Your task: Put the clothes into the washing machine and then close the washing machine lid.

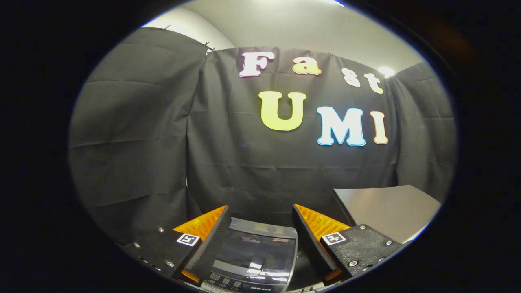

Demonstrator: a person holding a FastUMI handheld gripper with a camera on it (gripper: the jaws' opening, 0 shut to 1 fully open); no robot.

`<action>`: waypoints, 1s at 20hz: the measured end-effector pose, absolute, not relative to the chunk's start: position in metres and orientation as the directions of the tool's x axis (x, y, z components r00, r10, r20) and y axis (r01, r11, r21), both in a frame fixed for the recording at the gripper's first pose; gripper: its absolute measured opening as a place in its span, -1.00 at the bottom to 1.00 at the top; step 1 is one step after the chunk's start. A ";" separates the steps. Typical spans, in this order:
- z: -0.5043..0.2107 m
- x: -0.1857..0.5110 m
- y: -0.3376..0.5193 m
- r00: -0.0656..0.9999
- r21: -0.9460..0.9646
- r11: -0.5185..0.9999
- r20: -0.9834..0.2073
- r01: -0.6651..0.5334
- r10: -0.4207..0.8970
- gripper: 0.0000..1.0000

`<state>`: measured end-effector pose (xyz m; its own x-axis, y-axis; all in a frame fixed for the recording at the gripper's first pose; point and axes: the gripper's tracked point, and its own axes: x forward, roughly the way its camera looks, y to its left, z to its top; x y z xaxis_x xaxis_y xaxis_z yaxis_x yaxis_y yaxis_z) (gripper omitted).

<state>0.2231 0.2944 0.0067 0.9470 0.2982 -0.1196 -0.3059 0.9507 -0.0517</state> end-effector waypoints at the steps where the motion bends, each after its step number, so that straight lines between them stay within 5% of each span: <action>1: 0.013 0.215 0.284 0.950 -0.048 0.953 -0.106 -0.299 0.293 0.87; 20: 0.063 0.074 0.078 0.996 -0.009 0.996 -0.029 -0.089 0.089 0.87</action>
